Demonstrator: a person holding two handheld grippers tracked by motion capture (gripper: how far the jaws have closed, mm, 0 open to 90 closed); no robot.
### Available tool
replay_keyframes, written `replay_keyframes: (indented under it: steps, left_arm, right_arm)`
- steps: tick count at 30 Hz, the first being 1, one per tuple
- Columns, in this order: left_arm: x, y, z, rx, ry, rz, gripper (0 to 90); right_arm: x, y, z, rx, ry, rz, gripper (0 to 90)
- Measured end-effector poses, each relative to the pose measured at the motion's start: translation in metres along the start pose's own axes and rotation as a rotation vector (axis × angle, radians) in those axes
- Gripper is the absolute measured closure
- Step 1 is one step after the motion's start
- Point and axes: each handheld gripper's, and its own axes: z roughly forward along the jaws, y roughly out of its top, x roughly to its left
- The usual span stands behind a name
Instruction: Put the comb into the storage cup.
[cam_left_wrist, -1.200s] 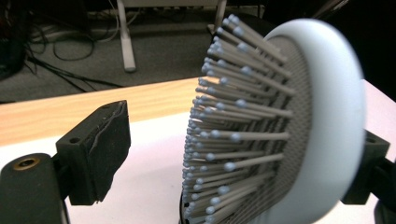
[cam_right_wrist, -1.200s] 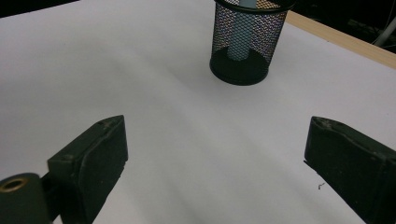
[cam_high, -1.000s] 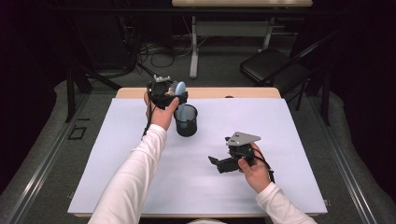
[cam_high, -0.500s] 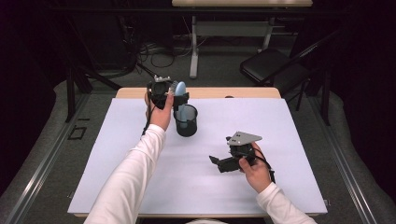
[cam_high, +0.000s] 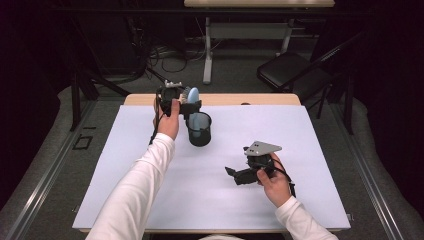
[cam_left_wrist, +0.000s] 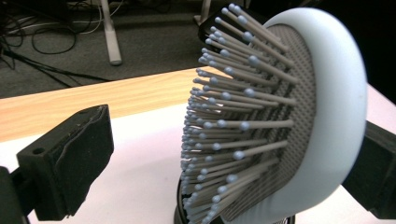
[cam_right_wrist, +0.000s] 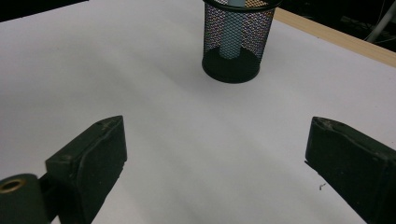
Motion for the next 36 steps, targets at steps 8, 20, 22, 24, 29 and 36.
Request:
replay_keyframes:
  steps: [8, 20, 22, 24, 29, 36]
  left_arm:
    - [0.003, 0.002, -0.006, -0.004, -0.001, 0.010, 0.5]
    - [0.009, 0.006, -0.021, 0.002, -0.016, 0.023, 0.5]
    - [0.009, 0.006, -0.024, 0.005, -0.021, 0.029, 0.5]
    - [0.010, 0.007, -0.027, 0.003, -0.026, 0.034, 0.5]
    - [0.009, 0.010, -0.036, 0.011, -0.039, 0.064, 0.5]
    - [0.004, 0.013, -0.045, 0.023, -0.046, 0.092, 0.5]
  right_arm:
    - [0.000, -0.001, -0.001, -0.003, -0.001, 0.004, 3.8]
    - [-0.001, -0.001, -0.002, 0.000, -0.007, 0.007, 0.0]
    - [-0.002, -0.001, -0.002, -0.002, -0.014, 0.012, 0.0]
    - [-0.002, -0.001, -0.003, -0.008, -0.014, 0.016, 0.0]
    - [-0.003, -0.002, -0.005, -0.006, -0.017, 0.024, 0.0]
    - [-0.004, -0.003, -0.007, -0.005, -0.023, 0.028, 0.0]
